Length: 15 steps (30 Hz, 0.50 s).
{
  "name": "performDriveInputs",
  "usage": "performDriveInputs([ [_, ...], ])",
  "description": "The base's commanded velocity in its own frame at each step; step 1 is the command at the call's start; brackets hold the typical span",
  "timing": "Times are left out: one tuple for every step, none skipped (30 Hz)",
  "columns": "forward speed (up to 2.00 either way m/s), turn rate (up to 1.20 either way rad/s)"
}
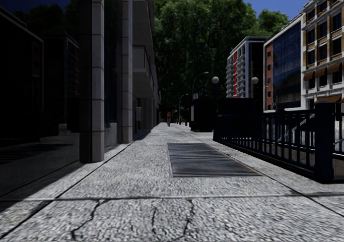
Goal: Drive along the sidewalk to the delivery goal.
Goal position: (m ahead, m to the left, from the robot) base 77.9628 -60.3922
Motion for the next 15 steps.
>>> performDriveInputs([
  [2.00,0.12],
  [2.00,0.03],
  [2.00,0.03],
  [2.00,0.00],
  [2.00,0.00],
  [2.00,0.00],
  [2.00,0.00],
  [2.00,0.00],
  [2.00,0.00],
  [2.00,0.00],
  [2.00,0.00],
  [2.00,0.00],
  [2.00,0.00],
  [2.00,0.00],
  [2.00,0.00],
])
